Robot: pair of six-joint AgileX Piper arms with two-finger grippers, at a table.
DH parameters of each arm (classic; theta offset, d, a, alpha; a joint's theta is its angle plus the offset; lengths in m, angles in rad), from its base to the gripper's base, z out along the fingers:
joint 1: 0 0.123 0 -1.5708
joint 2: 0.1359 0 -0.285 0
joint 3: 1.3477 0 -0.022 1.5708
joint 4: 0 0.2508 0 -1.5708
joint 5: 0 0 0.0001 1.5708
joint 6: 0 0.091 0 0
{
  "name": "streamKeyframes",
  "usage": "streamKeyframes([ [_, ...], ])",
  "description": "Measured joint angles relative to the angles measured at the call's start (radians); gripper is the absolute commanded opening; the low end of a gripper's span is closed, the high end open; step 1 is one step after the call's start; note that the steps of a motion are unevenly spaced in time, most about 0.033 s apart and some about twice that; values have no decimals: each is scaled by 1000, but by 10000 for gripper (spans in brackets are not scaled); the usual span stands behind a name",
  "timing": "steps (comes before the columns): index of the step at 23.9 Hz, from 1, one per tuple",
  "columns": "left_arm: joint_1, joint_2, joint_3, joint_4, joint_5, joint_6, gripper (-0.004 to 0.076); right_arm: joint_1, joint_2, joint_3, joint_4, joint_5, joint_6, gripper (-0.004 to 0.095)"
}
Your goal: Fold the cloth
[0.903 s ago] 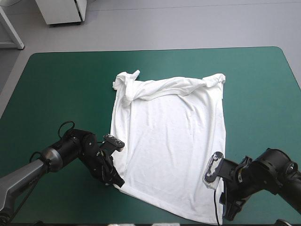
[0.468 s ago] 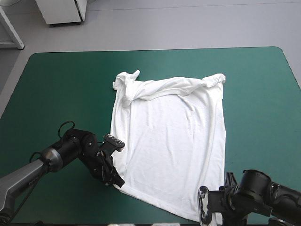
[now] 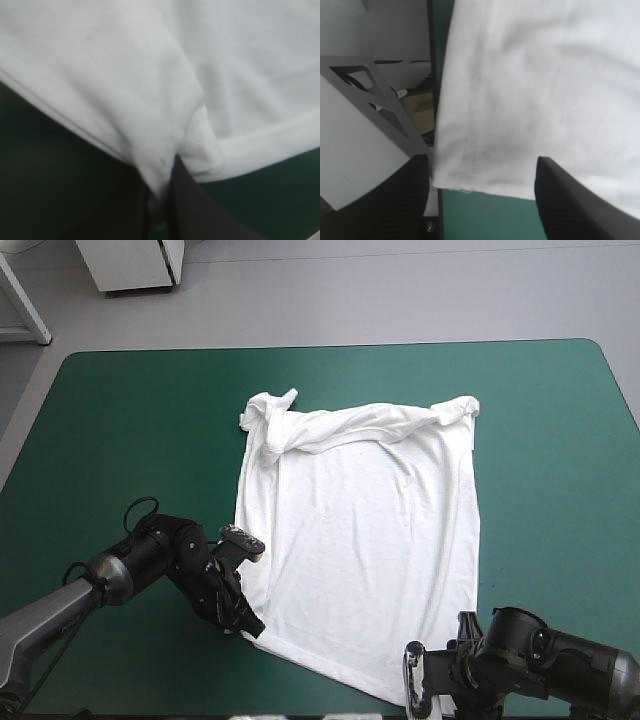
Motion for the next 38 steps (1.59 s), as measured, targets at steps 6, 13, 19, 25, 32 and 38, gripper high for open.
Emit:
streamKeyframes([
  [6,0,0,0,0,-1,0,-9,26,59,0,30,-54,-20,496],
  [13,0,0,0,0,-3,0,-9,45,182,-34,-31,-65,29,-10],
  [19,0,0,-8,2,5,0,-9,49,204,-51,-83,-66,106,-13],
  [25,-2,-42,-217,32,104,-18,-9,37,227,-179,-284,-5,283,-17],
  [32,-2,-189,-748,190,264,-107,-9,-184,205,-732,-507,174,400,-17],
  [38,-2,-209,-1137,296,273,-117,-9,-254,199,-1102,-596,204,403,-17],
])
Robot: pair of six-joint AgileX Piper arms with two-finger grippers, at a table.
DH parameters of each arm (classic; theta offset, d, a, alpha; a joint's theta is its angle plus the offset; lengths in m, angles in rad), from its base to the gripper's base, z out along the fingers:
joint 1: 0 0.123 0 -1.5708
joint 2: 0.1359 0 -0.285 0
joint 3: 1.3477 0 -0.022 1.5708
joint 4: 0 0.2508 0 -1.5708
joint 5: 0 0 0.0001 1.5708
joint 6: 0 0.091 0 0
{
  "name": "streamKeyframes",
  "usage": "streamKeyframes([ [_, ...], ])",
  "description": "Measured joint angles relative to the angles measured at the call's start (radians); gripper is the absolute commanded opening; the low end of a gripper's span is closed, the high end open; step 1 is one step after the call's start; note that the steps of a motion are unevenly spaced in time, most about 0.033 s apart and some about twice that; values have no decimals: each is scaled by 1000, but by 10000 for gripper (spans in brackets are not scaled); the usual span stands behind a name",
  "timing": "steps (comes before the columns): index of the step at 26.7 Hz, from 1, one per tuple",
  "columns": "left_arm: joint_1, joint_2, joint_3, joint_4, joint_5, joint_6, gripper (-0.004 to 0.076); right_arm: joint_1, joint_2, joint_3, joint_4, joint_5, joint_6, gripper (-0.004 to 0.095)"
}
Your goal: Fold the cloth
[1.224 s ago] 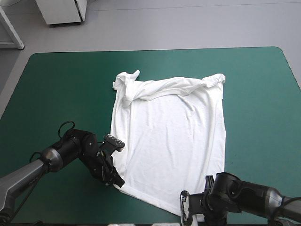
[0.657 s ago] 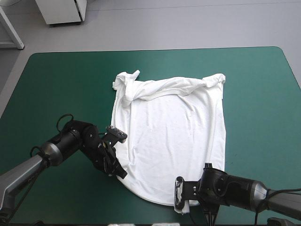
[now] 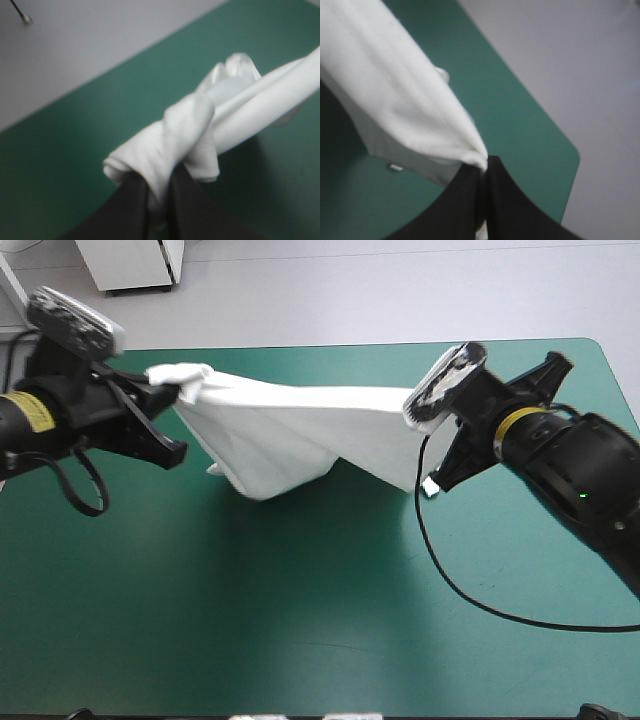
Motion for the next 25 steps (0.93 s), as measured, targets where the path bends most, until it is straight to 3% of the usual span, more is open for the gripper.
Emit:
streamKeyframes([
  [6,-3,35,-271,40,-1,16,-9,0,0,-255,-84,-13,0,-17],
  [12,-7,78,-451,14,-25,66,-9,0,0,-466,-102,-103,0,-17],
  [20,-10,80,-544,-45,-124,133,-9,6,0,-656,-102,-238,0,-17],
  [25,-10,110,-548,-35,-206,150,-9,6,13,-667,-137,-239,17,-17],
])
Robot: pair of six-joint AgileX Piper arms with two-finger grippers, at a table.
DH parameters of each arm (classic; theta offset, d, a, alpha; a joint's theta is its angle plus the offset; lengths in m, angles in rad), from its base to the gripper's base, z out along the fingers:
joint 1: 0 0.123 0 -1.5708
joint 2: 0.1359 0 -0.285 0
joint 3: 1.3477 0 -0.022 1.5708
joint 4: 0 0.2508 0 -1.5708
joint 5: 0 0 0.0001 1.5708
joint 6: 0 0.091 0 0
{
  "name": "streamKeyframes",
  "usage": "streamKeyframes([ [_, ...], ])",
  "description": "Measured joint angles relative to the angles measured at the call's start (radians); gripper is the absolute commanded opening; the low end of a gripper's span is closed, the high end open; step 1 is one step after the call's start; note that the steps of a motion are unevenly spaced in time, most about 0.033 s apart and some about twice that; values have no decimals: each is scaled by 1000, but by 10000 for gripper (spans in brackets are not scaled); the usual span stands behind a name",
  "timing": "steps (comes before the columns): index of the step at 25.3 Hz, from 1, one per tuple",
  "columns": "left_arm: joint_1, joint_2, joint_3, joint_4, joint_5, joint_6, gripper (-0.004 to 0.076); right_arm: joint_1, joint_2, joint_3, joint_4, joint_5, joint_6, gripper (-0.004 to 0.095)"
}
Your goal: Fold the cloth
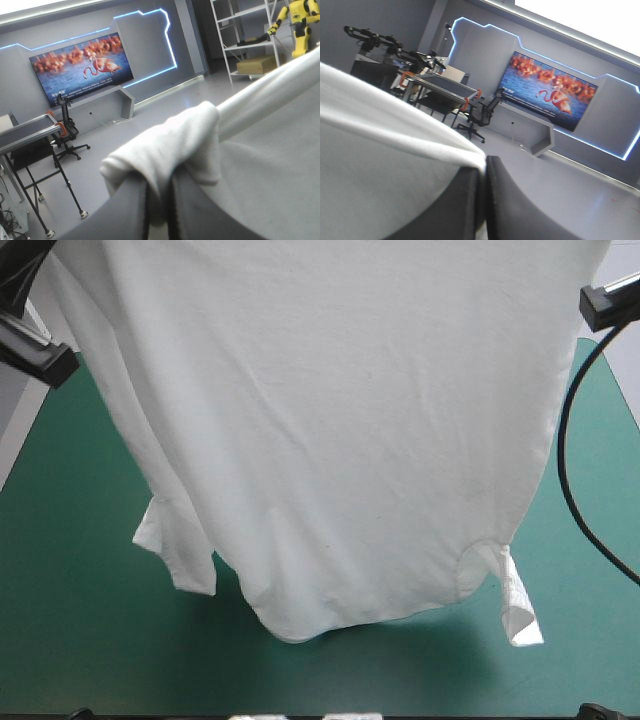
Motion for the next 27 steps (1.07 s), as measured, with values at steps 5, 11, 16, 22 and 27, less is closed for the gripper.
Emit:
streamKeyframes([
  [5,0,174,-1,155,-260,-16,-9,-24,111,-1,-373,-131,163,-17],
  [11,1,316,-1,342,-577,-101,-8,-446,267,-2,-144,-428,300,-17],
  [16,99,416,4,360,-785,-249,-8,-712,417,-9,304,-623,247,-17],
  [22,237,592,-78,312,-978,-356,-8,-798,625,-192,687,-687,66,-17],
  [27,263,696,-229,310,-992,-395,-6,-811,717,-324,813,-691,-35,-17],
])
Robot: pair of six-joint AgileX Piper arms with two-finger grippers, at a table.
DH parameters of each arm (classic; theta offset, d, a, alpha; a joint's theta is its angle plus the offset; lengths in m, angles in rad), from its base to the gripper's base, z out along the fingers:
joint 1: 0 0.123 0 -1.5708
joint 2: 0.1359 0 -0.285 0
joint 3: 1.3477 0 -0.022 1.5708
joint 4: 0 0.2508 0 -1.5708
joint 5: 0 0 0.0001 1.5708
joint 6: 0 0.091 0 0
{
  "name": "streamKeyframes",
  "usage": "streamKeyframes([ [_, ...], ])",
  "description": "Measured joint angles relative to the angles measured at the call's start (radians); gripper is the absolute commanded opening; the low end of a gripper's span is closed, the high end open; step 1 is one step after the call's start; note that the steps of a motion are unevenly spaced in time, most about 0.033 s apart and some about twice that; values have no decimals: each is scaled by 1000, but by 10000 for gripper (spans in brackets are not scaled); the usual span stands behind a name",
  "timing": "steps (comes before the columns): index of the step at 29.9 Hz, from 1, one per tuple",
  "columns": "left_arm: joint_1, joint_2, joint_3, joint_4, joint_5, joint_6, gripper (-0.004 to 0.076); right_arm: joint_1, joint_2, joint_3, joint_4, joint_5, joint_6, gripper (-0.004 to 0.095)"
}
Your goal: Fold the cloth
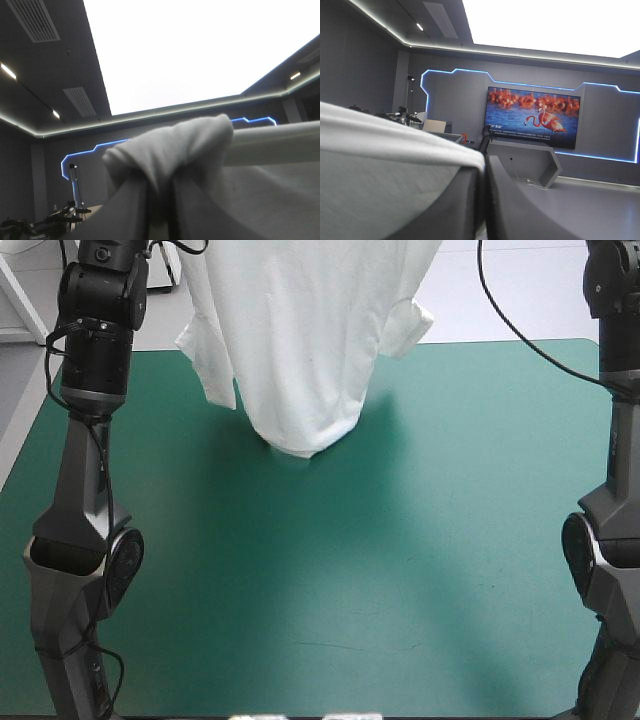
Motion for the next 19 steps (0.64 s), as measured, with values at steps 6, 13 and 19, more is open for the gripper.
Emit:
streamKeyframes([
  [6,33,12,-36,-46,54,-17,-6,-23,5,-14,11,1,-36,-17],
  [13,33,26,-26,-243,525,47,-6,-48,4,142,30,131,-121,-17],
  [19,33,81,-4,-398,945,103,-6,-78,13,365,40,287,-233,-17],
])
